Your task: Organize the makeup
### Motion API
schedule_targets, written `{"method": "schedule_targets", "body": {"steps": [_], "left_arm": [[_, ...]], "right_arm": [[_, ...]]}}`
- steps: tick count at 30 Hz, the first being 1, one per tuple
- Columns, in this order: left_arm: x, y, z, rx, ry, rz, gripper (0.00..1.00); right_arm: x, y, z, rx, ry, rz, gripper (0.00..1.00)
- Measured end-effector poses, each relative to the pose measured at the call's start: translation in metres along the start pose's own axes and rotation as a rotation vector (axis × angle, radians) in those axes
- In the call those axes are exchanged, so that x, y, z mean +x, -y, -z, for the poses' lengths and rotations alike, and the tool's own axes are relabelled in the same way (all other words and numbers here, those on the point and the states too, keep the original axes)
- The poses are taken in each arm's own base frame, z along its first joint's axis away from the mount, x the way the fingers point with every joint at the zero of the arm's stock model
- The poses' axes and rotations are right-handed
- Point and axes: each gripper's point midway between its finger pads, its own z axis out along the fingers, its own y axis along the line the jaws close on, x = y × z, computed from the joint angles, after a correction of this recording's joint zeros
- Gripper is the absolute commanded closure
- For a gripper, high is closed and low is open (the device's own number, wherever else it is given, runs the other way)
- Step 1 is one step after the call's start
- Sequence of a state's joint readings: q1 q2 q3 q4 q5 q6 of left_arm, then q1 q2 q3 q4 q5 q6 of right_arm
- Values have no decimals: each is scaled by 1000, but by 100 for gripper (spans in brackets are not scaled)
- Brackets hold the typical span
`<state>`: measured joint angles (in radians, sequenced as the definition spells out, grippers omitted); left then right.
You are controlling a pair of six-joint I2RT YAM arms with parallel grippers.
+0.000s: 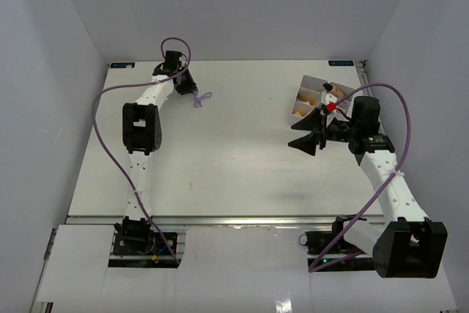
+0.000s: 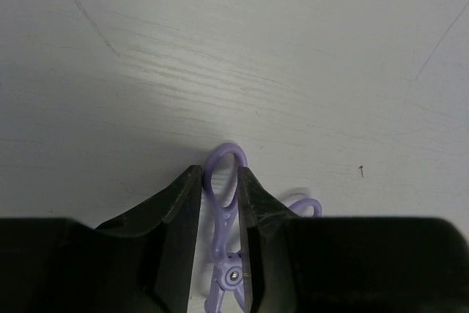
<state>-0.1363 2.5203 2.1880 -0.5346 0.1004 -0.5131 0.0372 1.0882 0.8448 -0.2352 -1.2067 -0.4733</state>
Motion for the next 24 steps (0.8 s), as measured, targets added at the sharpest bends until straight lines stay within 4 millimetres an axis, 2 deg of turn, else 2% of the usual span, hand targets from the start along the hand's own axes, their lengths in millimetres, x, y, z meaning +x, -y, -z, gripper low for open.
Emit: {"method": "schedule_targets", "body": {"steps": [18,24], "left_arm": [[4,-1,-2,-135,56,-211,70],[7,1,-2,-168,65,-301,76]], "right_arm": [[-2,-1,3,-6,13,-17,31],[-2,0,4,-4,15,-22,31]]}}
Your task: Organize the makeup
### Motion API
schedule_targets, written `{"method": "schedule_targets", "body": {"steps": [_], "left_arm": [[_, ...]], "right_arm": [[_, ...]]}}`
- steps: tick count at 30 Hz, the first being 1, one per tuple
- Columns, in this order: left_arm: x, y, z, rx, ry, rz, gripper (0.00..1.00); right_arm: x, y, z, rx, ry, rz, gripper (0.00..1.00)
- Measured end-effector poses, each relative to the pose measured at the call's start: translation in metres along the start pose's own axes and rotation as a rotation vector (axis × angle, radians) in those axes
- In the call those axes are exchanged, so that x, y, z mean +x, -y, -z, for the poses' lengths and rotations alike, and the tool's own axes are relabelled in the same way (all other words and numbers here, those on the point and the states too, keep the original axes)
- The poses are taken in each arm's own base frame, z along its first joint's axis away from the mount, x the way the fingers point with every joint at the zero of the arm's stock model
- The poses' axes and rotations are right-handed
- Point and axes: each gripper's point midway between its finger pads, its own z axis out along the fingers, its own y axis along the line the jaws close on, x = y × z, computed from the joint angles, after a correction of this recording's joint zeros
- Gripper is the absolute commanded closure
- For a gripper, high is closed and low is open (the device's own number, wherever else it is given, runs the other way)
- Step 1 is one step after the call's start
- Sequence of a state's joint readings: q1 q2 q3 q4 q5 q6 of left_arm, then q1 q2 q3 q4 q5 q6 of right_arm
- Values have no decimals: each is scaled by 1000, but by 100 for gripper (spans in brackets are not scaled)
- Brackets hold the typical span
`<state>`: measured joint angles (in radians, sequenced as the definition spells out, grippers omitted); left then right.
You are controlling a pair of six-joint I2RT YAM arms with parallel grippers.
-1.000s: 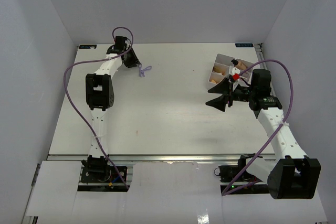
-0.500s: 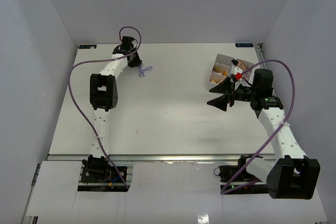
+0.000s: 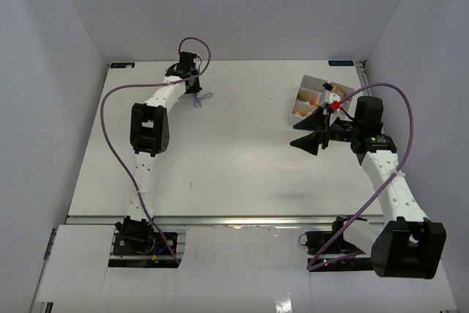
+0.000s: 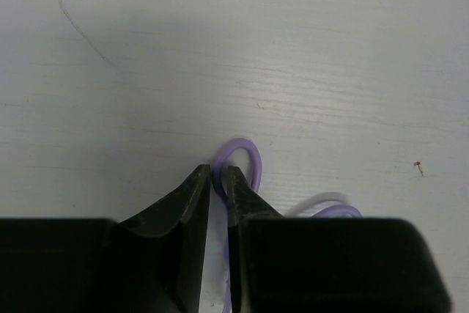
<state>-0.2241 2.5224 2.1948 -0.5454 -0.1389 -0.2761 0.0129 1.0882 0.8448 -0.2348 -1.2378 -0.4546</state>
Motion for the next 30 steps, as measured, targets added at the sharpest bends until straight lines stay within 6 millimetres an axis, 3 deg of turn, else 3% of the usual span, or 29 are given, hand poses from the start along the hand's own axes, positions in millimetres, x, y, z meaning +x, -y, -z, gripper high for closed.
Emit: {"method": "schedule_targets", "body": {"steps": [7,18,25,30], "left_arm": [[1,0,0,-11,3,-48,97],[11,8,10,60,-19,-22,100],[46,35,70,236,-101,73,100],[46,64,129,400,-49,137,100]], "right_arm": [[0,7,7,33,3,-6,31],[3,10,10,45,8,-15,32],[11,12,8,53,13,-85,33],[21,20,2,62,1,-175,32]]}}
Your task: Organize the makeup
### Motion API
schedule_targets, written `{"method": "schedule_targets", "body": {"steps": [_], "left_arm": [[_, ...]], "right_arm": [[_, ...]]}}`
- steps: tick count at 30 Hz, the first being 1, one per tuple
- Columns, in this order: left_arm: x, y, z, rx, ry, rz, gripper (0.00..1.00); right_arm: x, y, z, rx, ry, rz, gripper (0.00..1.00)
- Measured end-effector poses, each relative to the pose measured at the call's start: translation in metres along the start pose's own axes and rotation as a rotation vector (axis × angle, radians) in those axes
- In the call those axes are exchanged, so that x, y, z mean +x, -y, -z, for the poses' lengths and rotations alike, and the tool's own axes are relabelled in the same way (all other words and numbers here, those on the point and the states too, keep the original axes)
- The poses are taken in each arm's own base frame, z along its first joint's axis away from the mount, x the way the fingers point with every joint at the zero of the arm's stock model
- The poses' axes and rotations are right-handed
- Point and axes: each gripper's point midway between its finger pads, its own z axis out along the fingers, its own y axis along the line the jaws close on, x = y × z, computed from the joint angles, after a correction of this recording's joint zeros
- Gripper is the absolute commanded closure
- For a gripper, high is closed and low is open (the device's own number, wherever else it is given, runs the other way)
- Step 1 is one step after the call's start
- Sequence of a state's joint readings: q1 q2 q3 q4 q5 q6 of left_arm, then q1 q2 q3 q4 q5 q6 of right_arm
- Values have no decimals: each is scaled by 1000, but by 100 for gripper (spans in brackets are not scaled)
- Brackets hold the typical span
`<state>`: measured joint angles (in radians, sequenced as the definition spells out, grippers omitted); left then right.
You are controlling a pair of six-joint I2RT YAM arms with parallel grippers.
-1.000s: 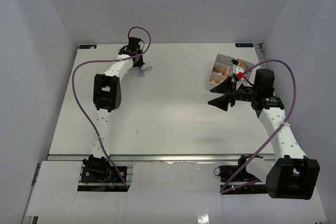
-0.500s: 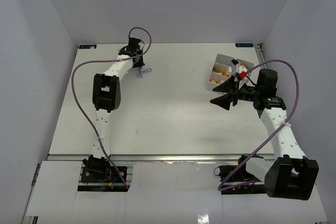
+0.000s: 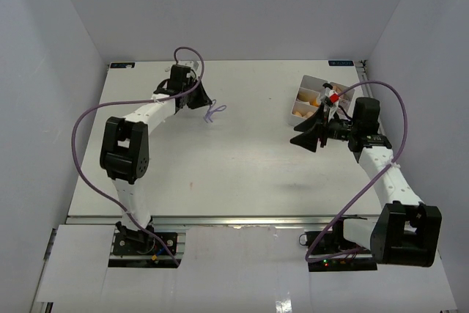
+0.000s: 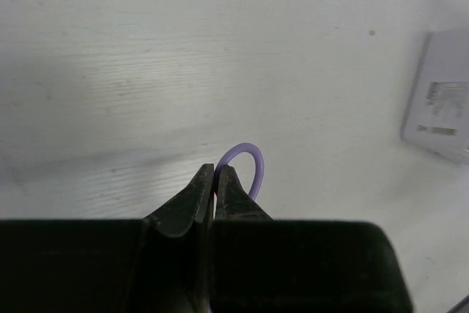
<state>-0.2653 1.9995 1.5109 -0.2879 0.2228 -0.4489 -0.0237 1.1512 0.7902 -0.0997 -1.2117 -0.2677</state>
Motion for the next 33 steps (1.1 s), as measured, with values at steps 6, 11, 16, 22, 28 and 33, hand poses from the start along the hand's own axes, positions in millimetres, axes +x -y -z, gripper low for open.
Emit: {"method": "schedule_targets", "body": {"steps": [6,11,16,22,28,33], "left_arm": [[37,65,34,172,25,-3,100],[78,113,39,264,18,-48,100],[108,150,39,297,24,-104,100],[120,177,42,313,62,-161,100],[106,189,45,309,122,-191,100],[96,197,48,317,155,-204,100]], "right_arm": [[19,7,-25,-27,-65,-244,29],[13,13,-46,-46,-122,-457,27],[13,19,-61,-42,-156,-579,26],[33,27,-66,-1,-201,-685,26],[42,32,-66,45,-222,-714,30],[45,34,-66,65,-232,-723,40]]}}
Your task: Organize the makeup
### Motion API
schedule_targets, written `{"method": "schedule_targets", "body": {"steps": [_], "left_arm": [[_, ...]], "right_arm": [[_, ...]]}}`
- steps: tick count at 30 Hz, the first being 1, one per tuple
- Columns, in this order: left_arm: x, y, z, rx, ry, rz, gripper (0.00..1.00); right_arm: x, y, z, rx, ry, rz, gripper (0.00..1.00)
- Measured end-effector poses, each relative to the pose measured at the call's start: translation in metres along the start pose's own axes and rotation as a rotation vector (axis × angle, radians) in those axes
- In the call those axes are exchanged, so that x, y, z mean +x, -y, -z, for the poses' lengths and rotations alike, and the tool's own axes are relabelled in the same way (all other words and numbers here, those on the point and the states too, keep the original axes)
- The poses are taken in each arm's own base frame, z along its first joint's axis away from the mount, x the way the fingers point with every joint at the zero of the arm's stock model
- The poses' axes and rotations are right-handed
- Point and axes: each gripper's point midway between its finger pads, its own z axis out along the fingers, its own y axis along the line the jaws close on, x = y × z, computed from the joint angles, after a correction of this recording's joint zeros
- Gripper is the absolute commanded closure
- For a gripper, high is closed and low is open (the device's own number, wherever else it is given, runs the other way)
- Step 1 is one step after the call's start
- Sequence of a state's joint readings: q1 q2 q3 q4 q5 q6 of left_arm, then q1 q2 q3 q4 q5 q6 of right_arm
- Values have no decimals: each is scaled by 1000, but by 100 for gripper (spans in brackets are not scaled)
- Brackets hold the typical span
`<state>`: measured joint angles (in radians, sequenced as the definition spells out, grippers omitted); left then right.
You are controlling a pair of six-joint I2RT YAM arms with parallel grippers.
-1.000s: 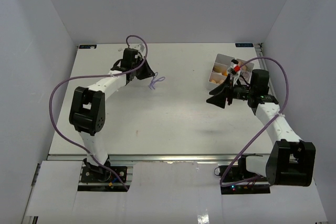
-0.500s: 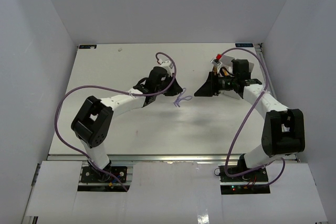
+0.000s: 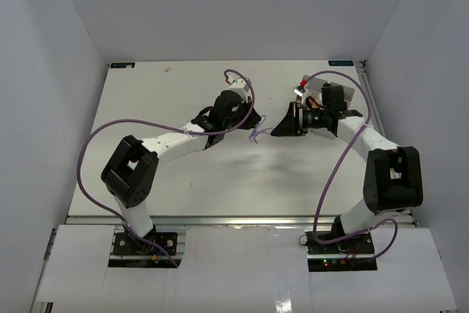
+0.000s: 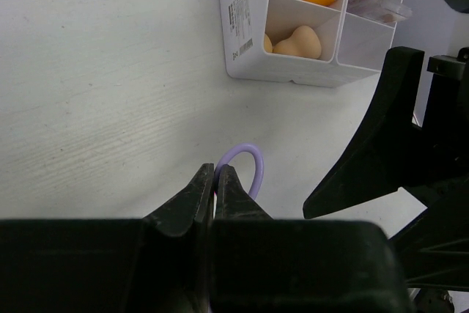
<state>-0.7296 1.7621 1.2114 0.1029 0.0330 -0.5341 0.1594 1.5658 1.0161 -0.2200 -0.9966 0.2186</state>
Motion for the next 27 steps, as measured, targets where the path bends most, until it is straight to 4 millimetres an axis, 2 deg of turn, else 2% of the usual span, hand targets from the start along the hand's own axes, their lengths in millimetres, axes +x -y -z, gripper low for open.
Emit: {"method": "schedule_targets", "body": {"steps": [5,15,27], "left_arm": [[-1,5,-2,7,5,-12,100],[11,13,-8,18,-18,-34,100],[5,23,-9,15,9,-62,100]], "right_arm": [[4,5,-3,2,-15,-30,47],[8,4,-5,-24,-31,-58,50],[8,-2,-5,-53,-37,-72,78]]}}
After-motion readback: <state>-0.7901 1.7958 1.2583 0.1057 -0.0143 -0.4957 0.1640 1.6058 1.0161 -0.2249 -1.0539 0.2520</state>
